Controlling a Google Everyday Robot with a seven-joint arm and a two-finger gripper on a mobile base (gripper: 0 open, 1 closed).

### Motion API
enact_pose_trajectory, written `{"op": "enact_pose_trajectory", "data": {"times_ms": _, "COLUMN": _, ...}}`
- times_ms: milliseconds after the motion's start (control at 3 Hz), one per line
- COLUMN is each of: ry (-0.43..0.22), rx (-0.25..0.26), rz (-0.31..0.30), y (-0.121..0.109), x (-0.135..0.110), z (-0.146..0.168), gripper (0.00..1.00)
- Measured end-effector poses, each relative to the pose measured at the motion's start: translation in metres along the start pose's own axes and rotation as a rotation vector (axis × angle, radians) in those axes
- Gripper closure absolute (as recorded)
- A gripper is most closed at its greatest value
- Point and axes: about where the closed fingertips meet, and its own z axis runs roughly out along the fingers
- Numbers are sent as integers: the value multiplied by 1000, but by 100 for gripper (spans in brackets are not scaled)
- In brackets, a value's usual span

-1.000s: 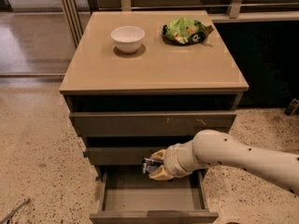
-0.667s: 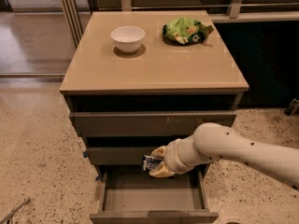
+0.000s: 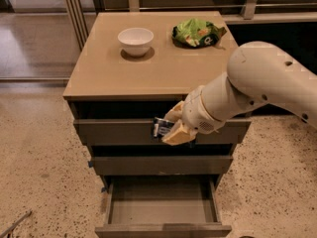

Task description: Pick rxbar blueberry from bottom drawer and place on counter

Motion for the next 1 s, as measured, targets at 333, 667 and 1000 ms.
{"op": "enact_pose_trajectory", "data": {"times_ms": 333, "ry": 4, "rx": 2, "rz": 3, "y": -1, "x": 0, "z": 0, "gripper": 100}}
{"op": "enact_pose_trajectory", "data": {"times_ms": 667, "ry": 54, "rx": 33, "rz": 48, "y": -14, "x": -3, "z": -7, "gripper": 100}}
{"op": "enact_pose_trajectory", "data": {"times_ms": 1000, "ry": 129, "rx": 70, "rz": 131, "y": -74, "x": -1, "z": -20, "gripper": 100}}
